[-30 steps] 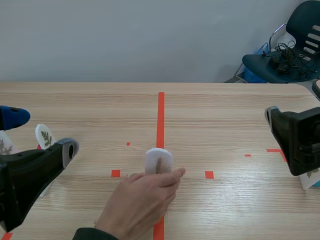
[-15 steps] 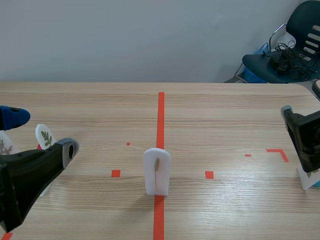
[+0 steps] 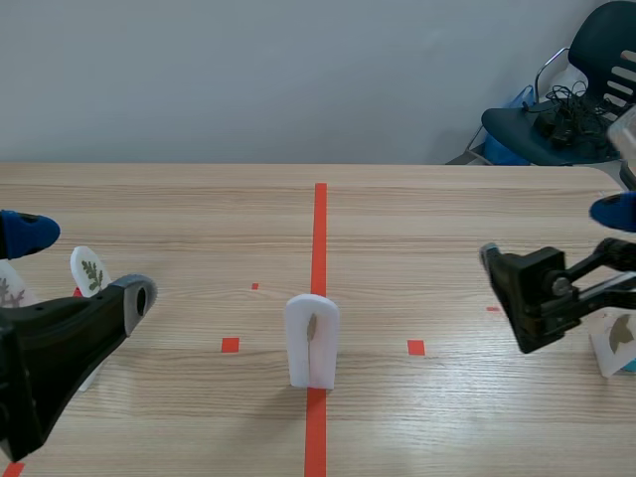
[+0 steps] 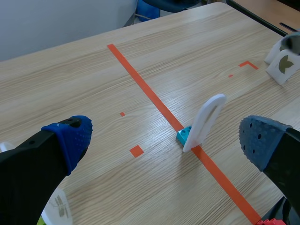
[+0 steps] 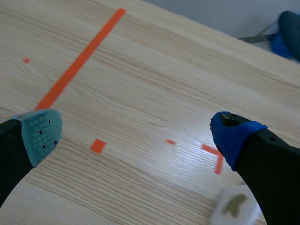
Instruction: Do the leaf sorting experiment
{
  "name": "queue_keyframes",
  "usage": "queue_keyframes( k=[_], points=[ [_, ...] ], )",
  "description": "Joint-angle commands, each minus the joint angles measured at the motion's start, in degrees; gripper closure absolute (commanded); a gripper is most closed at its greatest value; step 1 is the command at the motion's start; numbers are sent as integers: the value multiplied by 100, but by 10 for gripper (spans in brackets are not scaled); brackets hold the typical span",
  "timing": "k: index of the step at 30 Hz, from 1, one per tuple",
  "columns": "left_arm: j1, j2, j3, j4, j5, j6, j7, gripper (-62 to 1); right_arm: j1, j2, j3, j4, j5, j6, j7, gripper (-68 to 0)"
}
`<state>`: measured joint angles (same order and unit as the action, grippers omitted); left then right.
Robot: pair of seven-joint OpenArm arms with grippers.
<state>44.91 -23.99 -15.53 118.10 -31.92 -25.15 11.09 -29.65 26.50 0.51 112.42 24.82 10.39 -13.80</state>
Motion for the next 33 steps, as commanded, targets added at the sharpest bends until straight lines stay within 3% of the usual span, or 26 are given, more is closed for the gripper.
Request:
queue_keyframes(
  k=[1,6,9,13,18,23,28,33],
  points=[
    [-17,-2,2,90,-4,0,-74,-623,271,61,-205,-157,55,140,90,-679],
    [-17,-2,2,90,-4,0,-76,-623,944,61,-970,-863,50,1235,31,-679],
    [-17,-2,2,90,-4,0,-76,-623,1276,61,-1515,-1117,-136,1589,-2,-679],
    [-17,-2,2,90,-2,2,-76,-623,1674,-13,-2194,-1460,-494,1626,223,-679],
    [-17,-2,2,90,-2,4,-79,-623,2256,-422,-2964,-2308,-918,1626,358,-679],
    [-17,-2,2,90,-2,4,-79,-623,2605,-699,-3314,-2975,-968,1624,433,-670],
    [-17,-2,2,90,-2,4,-79,-623,2664,-780,-3357,-3058,-970,1626,374,-398],
    [-17,-2,2,90,-2,4,-79,-623,2664,-778,-3357,-3058,-970,1626,365,-244]
  ],
)
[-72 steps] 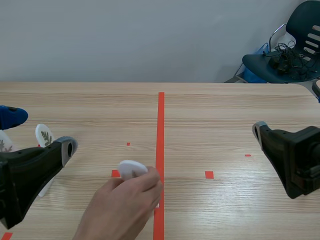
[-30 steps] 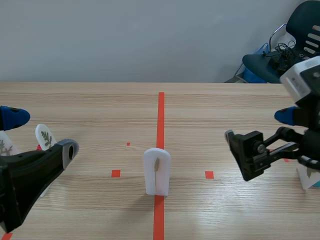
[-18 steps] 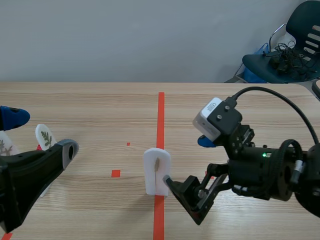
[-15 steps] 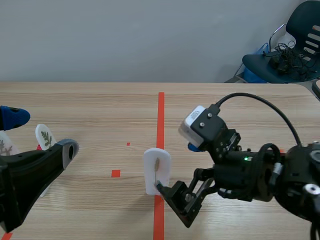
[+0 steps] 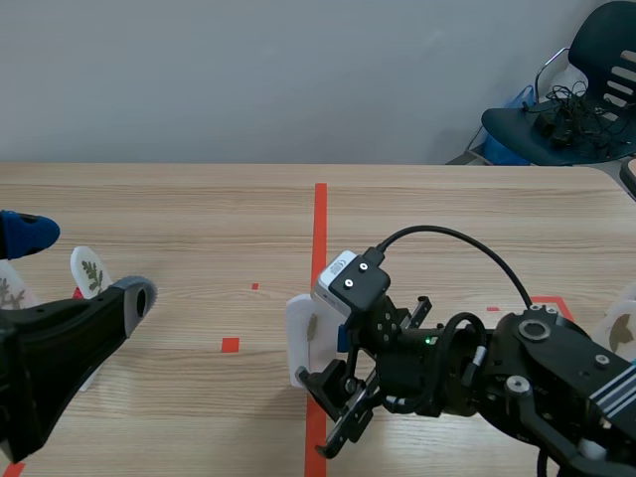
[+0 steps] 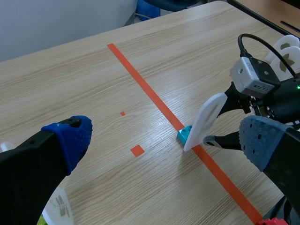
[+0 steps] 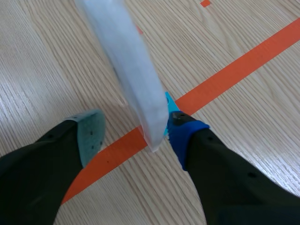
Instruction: Do the leaf sorting experiment
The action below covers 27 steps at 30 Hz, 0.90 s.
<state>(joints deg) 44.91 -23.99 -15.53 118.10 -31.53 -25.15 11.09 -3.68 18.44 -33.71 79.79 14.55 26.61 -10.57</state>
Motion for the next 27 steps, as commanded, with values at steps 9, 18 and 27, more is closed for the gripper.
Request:
queue_keyframes(
  k=[9,18,27],
  points=[
    [-20,-2,2,90,-42,4,-96,-623,66,31,107,315,61,4,-42,-63],
    [-33,-2,2,90,-44,4,-98,-623,-9,227,765,1576,820,-149,-1311,-64],
    [-33,-2,2,90,-44,4,-98,-623,-1248,313,2417,2275,1285,-605,-1867,-63]
  ],
)
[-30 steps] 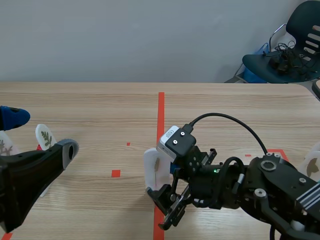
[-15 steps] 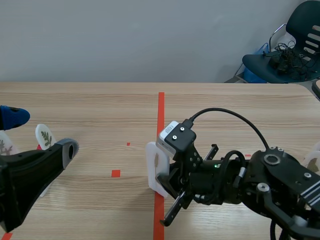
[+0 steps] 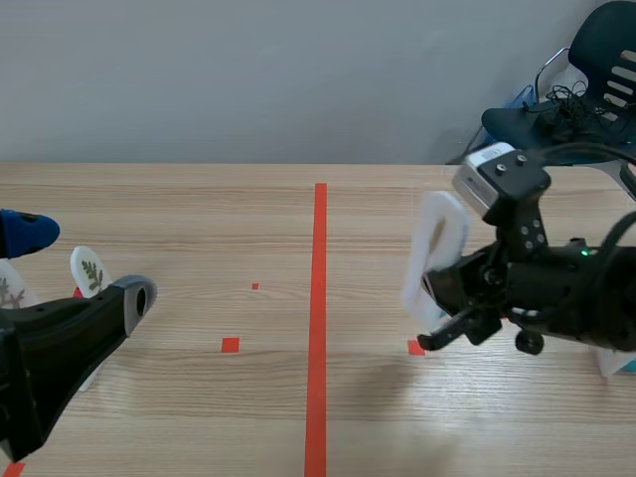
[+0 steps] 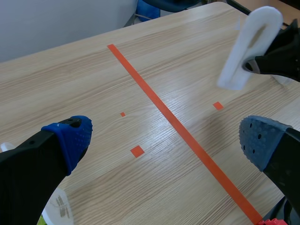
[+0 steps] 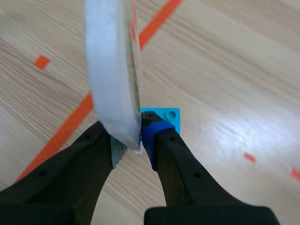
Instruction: Do the leaf sorting experiment
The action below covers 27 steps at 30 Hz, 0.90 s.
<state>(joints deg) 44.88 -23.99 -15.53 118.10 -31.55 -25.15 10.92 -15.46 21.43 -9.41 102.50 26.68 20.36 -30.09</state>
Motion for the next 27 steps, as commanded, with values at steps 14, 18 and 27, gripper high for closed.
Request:
queue_keyframes(
  k=[14,18,27],
  points=[
    [-33,-4,2,90,-42,4,-83,-623,-916,-575,1952,-313,-70,-153,667,-63],
    [-33,-2,2,90,-42,4,-96,-623,-597,-590,1980,-909,-74,-151,852,-63],
    [-33,-2,2,90,-42,4,-96,-623,-66,-588,2087,-2061,-245,-153,1259,-63]
  ],
)
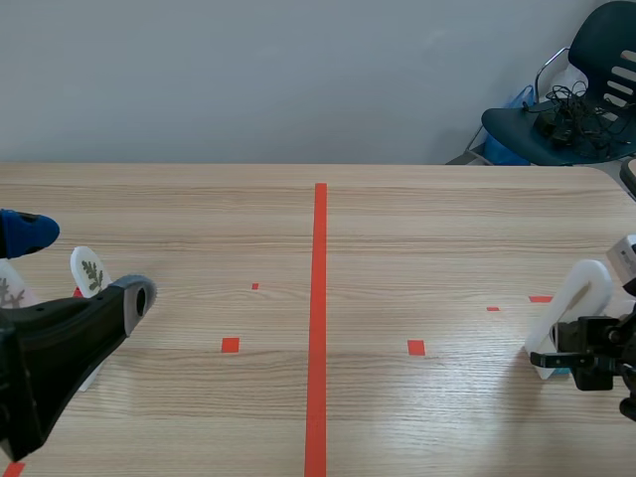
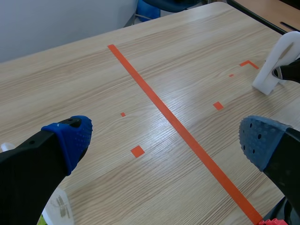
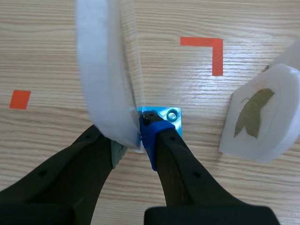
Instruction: Do the leaf sorting experiment
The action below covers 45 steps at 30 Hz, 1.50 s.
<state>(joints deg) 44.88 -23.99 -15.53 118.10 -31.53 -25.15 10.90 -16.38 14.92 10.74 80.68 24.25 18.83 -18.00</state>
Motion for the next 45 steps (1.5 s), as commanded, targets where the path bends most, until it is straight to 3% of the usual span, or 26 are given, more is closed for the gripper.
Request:
queue_keyframes(
  k=[1,8,11,15,18,21,30,37,45],
  points=[
    [-33,-2,2,90,-44,4,-92,-623,37,63,116,66,-2,0,90,-63],
    [-33,-2,2,90,-44,4,-94,-623,35,63,398,13,-68,4,234,-88],
    [-33,-2,2,90,-44,4,-94,-623,37,63,494,15,-68,85,260,-187],
    [-33,-2,2,90,-44,4,-96,-623,37,66,695,55,-39,520,297,-310],
    [-33,-2,2,90,-44,4,-96,-623,35,70,896,247,201,822,254,-402],
    [-33,-2,2,90,-44,4,-96,-623,33,105,1062,660,457,890,0,-461],
    [-33,-2,2,90,-44,4,-96,-623,-103,688,1119,2656,1078,868,-1270,-475],
    [-31,-2,2,90,-44,4,-94,-623,-940,1049,876,4039,1974,890,-1268,-475],
    [-31,-2,2,90,-44,4,-79,-623,-1880,1475,675,5119,1993,894,-1213,-475]
  ],
)
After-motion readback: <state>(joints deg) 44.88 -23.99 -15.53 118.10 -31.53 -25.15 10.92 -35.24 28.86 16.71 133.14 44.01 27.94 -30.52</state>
